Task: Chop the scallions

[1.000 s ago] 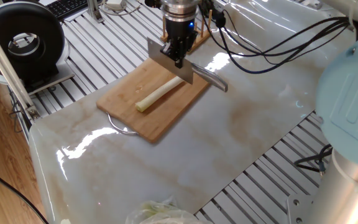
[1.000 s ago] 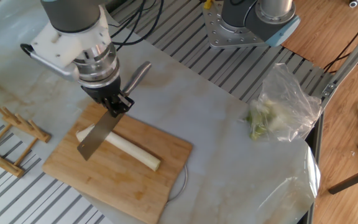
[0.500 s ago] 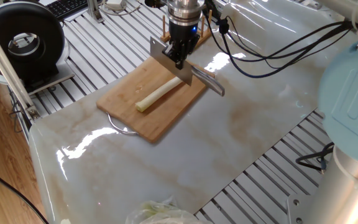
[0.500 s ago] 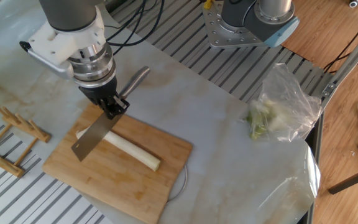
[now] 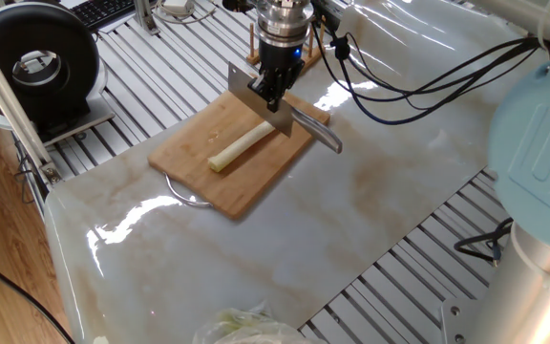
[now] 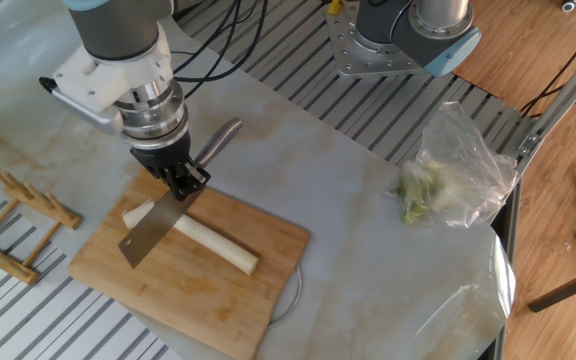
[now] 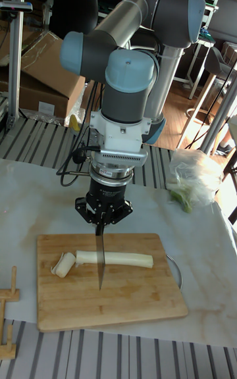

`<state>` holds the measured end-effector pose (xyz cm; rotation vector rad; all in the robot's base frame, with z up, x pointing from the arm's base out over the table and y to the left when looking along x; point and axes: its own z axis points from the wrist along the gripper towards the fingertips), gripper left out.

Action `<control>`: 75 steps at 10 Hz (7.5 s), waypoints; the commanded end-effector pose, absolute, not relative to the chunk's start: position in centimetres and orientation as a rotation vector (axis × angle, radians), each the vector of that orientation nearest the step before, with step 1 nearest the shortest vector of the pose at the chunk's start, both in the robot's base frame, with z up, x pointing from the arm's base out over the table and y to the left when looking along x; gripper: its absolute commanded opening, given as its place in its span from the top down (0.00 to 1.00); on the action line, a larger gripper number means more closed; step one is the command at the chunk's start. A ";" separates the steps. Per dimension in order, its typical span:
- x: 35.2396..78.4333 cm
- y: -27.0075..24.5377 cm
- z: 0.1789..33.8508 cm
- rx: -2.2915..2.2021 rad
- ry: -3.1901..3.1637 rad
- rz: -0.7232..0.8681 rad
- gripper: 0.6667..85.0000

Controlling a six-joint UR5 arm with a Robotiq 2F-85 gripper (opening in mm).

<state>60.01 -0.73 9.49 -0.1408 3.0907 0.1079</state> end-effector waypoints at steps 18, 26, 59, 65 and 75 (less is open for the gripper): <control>59.7 0.0 8.7 -0.057 3.108 0.108 0.99; 59.5 0.0 8.5 -0.053 3.110 0.089 0.99; 58.7 0.6 8.8 -0.100 3.121 -0.011 0.99; 59.3 1.0 8.0 -0.080 3.112 0.007 0.99; 59.6 0.9 7.2 -0.092 3.103 0.012 0.99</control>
